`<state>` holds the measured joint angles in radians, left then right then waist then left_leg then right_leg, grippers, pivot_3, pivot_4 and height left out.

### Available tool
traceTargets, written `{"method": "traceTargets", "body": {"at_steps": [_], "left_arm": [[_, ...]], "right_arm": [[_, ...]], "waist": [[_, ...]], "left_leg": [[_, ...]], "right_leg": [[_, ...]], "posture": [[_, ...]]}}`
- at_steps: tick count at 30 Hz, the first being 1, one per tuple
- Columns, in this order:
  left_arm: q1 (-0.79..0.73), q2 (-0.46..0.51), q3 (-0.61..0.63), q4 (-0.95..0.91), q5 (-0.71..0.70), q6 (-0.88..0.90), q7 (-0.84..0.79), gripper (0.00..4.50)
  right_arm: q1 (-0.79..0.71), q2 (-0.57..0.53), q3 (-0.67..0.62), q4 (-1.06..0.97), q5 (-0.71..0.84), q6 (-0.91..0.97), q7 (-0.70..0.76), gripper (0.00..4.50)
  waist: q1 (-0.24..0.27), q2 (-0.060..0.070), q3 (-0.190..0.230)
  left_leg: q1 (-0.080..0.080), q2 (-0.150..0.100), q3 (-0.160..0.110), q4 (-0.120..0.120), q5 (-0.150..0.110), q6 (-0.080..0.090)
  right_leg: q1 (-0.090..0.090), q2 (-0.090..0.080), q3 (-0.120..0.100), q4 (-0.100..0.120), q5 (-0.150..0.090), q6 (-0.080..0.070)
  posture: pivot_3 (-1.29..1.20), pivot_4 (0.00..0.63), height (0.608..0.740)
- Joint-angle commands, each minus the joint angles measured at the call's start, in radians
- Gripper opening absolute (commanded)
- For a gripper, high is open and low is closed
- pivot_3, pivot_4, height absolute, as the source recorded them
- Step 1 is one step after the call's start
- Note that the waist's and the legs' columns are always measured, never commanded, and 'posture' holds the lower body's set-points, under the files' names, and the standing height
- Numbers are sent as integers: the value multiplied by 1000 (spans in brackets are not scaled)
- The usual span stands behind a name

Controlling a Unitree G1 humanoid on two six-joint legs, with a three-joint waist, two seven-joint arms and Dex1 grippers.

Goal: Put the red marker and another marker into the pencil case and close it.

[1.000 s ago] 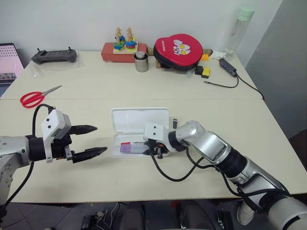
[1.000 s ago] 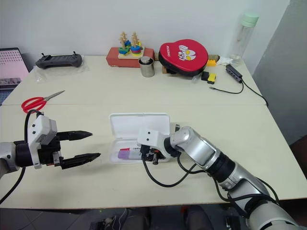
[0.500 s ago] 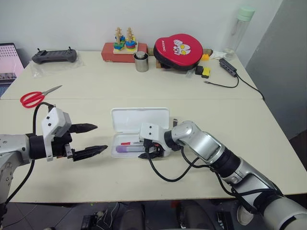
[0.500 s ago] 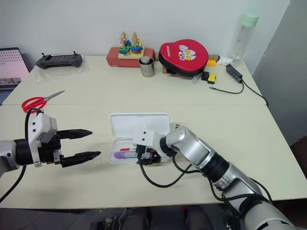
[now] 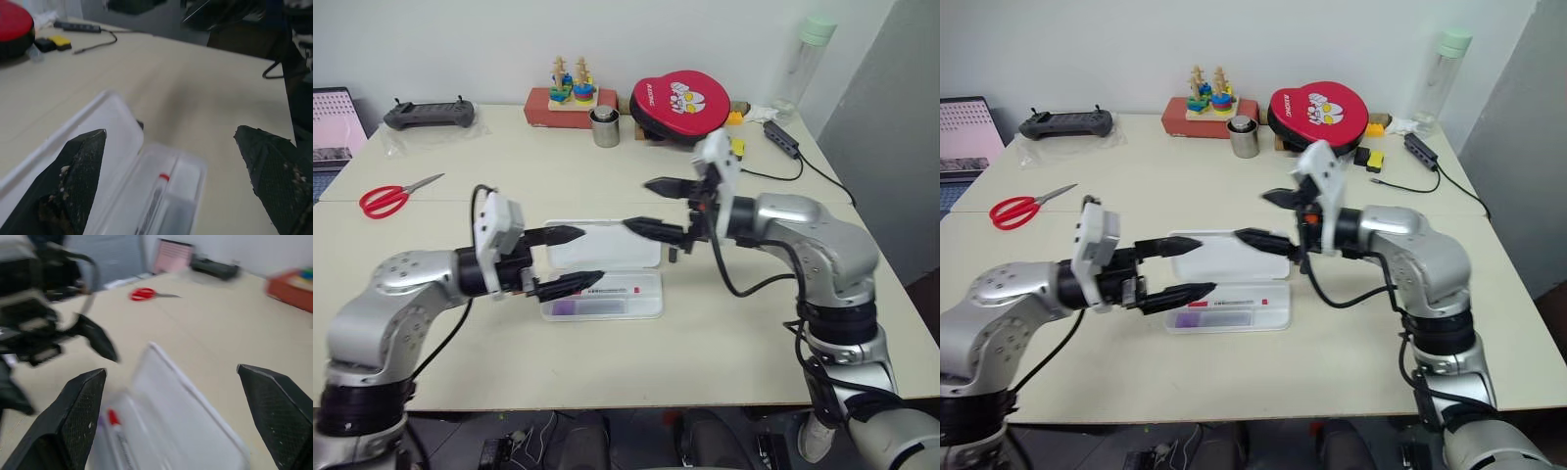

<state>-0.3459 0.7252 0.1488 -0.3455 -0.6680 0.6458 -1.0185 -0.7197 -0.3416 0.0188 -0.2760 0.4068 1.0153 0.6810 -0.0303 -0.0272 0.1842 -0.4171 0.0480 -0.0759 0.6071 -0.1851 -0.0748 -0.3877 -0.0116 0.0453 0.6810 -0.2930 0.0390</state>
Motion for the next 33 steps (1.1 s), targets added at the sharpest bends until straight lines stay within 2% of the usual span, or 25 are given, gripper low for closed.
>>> {"method": "traceTargets", "body": {"at_steps": [1, 8, 13, 21, 28, 31, 33], "left_arm": [[-56, -25, -27, 23, -1, -23, 9, 4500], [-146, -47, -77, 143, 38, -84, -37, 4500], [-174, -40, -92, 192, 61, -113, -70, 4500], [-174, -43, -86, 190, 64, -120, -69, 4500], [-169, -49, -81, 167, 50, -112, -50, 4500], [-168, -48, -81, 163, 48, -110, -46, 4500], [-171, -49, -80, 164, 47, -110, -44, 4500]], "right_arm": [[34, -21, -5, -38, -24, 65, -102, 4474], [98, -12, 100, 77, -154, 17, -246, 4474], [82, 71, 99, 188, -209, -21, -354, 4474], [55, 140, 114, 280, -239, -67, -386, 4474], [67, 130, 173, 326, -277, -74, -368, 4474], [76, 123, 191, 333, -296, -77, -369, 3940], [81, 123, 189, 336, -298, -82, -371, 3434]], "waist": [[-7, 0, 0], [-14, 0, 0], [-15, 0, 0], [-15, 0, 0], [-14, 0, 0], [-14, 0, 0], [-13, 0, 0]], "left_leg": [[0, 0, 1, 0, 0, 0], [0, 0, 1, -1, 0, 0], [0, 0, 1, -1, 0, 0], [-1, 0, 1, -1, 0, 0], [-1, 0, 1, -1, 0, 0], [-1, 0, 1, -1, 0, 0], [0, 0, 1, -1, 0, 0]], "right_leg": [[0, 0, 1, 0, 0, 0], [-1, 0, 2, -1, 0, 0], [-1, 0, 2, -1, 0, 0], [-1, 0, 1, -1, 0, 0], [-1, 0, 1, -1, 0, 0], [-1, 0, 1, -1, 0, 0], [0, 0, 1, -1, 0, 0]], "posture": [[0, 150, 740], [0, 150, 740], [0, 150, 740], [0, 150, 740], [0, 150, 740], [0, 150, 740], [0, 150, 740]]}}
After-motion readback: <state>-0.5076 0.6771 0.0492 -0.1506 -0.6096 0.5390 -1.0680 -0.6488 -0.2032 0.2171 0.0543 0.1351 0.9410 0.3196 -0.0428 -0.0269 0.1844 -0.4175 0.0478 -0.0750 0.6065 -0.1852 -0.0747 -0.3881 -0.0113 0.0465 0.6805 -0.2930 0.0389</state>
